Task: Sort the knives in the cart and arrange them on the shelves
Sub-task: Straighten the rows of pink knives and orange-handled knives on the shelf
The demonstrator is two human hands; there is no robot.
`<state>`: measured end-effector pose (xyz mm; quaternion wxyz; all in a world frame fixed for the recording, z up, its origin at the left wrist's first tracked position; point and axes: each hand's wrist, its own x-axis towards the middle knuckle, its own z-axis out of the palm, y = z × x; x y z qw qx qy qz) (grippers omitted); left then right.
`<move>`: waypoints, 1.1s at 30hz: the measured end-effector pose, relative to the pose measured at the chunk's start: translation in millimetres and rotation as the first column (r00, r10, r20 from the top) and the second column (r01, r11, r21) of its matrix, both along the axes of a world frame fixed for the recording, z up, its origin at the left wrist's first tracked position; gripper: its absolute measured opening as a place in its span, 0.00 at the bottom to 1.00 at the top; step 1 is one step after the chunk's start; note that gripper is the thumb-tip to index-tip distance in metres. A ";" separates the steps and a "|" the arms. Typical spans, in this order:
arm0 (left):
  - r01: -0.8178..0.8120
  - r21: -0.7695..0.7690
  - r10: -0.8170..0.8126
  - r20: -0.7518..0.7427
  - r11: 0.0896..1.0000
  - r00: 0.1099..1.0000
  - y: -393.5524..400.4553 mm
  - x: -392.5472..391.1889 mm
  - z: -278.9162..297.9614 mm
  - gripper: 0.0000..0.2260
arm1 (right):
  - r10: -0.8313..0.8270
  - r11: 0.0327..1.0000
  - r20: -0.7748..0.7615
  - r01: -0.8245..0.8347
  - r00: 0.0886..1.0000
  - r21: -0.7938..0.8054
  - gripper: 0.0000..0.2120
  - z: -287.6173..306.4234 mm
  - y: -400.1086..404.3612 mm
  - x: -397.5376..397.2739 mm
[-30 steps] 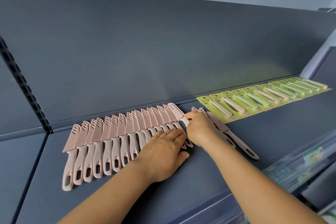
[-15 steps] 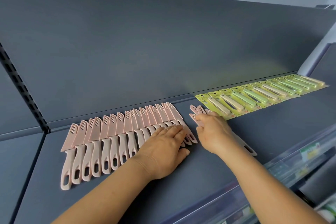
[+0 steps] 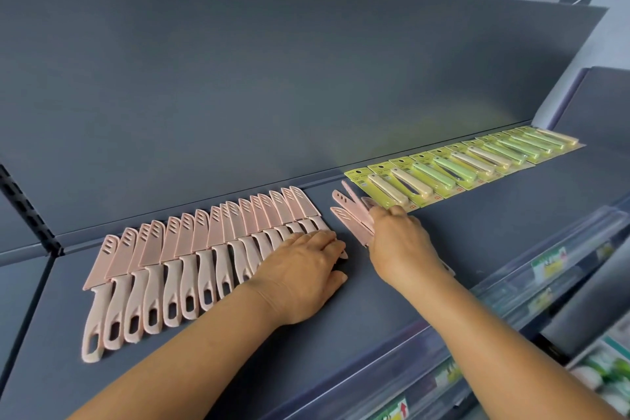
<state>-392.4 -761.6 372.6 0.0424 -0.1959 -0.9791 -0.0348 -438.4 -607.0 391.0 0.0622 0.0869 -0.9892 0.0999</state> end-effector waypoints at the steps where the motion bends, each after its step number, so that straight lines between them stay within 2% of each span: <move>1: 0.000 0.005 0.000 -0.001 1.000 1.000 0.2 0.1 -0.2 0.23 | -0.005 0.999 -0.001 0.005 1.000 -0.052 0.23 1.6 -0.5 -2.5; 5: -0.002 0.021 0.002 -0.012 1.000 1.000 0.4 0.6 -1.1 0.22 | 0.061 0.926 0.071 -0.030 0.996 -0.377 0.19 7.7 -15.1 -14.8; 9: 0.001 0.033 0.000 -0.029 0.999 1.000 1.2 1.5 -1.5 0.21 | 0.100 0.888 0.156 -0.017 0.983 -0.460 0.22 8.5 -34.8 -24.3; 12: 0.001 0.043 0.000 -0.034 0.999 0.999 1.8 2.8 -0.8 0.23 | 0.099 0.897 0.185 -0.007 0.978 -0.441 0.21 9.3 -44.1 -29.0; 21: -0.002 0.046 0.003 -0.039 0.999 0.999 0.2 3.1 -1.1 0.22 | 0.085 0.972 0.250 -0.025 0.964 -0.233 0.18 16.5 -54.4 -30.2; 24: -0.012 0.057 0.015 -0.041 0.998 0.999 0.3 2.6 -0.5 0.23 | 0.098 0.967 0.201 -0.045 0.975 -0.252 0.17 16.9 -47.3 -27.8; 29: -0.031 0.049 0.033 -0.046 0.998 0.998 0.6 -1.2 2.4 0.24 | 0.080 0.927 0.161 -0.013 0.984 -0.375 0.21 11.7 -11.2 -25.0; 33: -0.021 0.026 0.021 -0.030 0.999 0.999 7.0 -7.3 4.6 0.25 | 0.104 0.976 0.120 -0.078 0.987 -0.204 0.16 2.1 9.4 -14.7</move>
